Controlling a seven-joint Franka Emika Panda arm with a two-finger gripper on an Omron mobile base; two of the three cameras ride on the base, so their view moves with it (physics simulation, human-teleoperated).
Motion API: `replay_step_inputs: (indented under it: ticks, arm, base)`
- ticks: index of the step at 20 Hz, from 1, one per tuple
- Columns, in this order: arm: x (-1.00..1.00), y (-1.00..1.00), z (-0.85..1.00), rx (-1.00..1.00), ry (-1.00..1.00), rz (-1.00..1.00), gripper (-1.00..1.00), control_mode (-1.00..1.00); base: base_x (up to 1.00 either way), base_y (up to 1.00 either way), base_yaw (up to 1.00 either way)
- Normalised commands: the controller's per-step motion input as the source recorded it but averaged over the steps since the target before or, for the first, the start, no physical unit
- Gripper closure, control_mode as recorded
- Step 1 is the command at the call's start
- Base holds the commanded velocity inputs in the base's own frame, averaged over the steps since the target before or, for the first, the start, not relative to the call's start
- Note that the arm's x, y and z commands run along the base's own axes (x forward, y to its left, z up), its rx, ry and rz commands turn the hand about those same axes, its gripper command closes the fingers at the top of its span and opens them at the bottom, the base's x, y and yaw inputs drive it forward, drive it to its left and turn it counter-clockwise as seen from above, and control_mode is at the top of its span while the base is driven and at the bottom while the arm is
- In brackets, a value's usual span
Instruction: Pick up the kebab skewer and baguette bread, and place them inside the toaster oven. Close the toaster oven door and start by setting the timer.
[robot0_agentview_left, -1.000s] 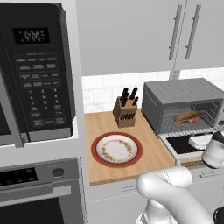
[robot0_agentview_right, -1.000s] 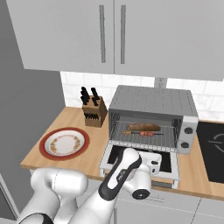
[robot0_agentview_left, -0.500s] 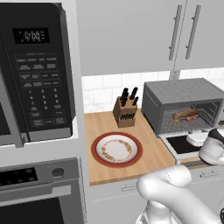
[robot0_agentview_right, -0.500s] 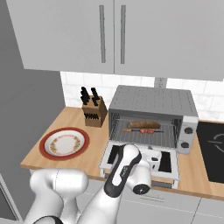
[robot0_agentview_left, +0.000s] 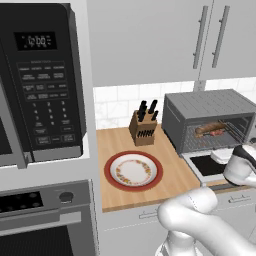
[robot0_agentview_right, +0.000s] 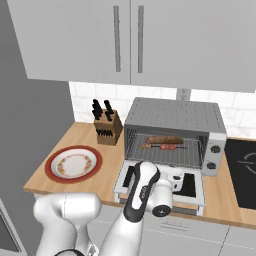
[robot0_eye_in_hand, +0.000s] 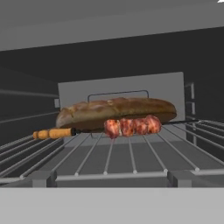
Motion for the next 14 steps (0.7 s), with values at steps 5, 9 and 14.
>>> replay_step_inputs:
  ticks: [5, 9, 14]
  arm:
    - [0.21, 0.0, 0.0, 0.0, 0.0, 0.0, -1.0, -1.0]
    - [0.23, 0.0, 0.0, 0.0, 0.0, 0.0, -1.0, -1.0]
    - [0.22, 0.0, 0.0, 0.0, 0.0, 0.0, -1.0, -1.0]
  base:
    - [0.0, 0.0, 0.0]
    - [0.0, 0.0, 0.0]
    - [0.0, 0.0, 0.0]
